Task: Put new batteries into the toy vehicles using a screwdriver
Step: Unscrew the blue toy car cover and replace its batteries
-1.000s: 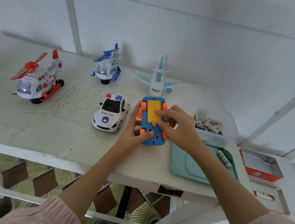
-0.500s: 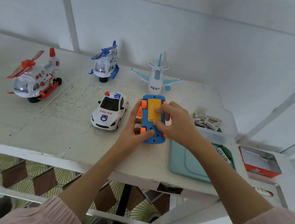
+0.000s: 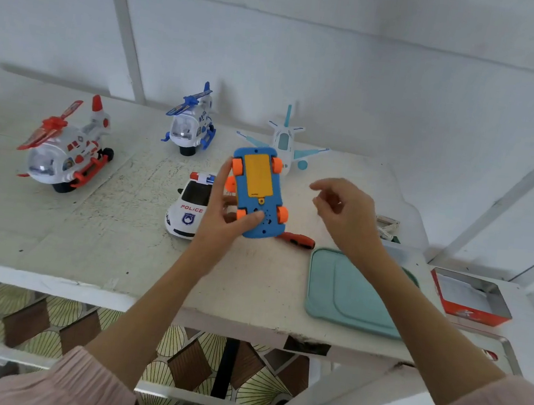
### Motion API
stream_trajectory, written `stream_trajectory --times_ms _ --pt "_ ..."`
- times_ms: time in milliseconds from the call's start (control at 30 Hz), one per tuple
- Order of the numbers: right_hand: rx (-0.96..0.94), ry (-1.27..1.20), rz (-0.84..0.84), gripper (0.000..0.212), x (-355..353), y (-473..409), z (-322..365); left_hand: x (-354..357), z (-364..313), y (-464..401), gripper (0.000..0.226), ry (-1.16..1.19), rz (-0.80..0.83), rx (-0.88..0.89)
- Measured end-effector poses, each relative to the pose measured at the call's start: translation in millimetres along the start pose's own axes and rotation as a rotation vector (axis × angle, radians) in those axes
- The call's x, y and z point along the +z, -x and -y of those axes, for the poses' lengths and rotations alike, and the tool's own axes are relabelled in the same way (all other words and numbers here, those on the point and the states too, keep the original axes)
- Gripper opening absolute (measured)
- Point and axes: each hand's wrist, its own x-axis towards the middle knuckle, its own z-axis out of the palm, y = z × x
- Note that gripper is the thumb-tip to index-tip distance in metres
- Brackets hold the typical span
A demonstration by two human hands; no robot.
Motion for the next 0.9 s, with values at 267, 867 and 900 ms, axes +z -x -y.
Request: stream_trajectory --times_ms 267,867,900 --pt "-0.09 0.498 0.632 0.046 45.9 17.7 -24.0 -13.9 -13.5 -8.3 0.079 0.032 -0.045 0.075" --pt "-0.011 0.125 -0.014 0.011 1.1 18.4 -18.5 -3.7 -6.9 -6.3 0.081 0.064 -0.053 0.08" --pt "-0.008 0.095 -0.072 0.012 -6.1 19.1 -17.1 0.3 -5.0 -5.7 0.08 0.05 -0.043 0.079"
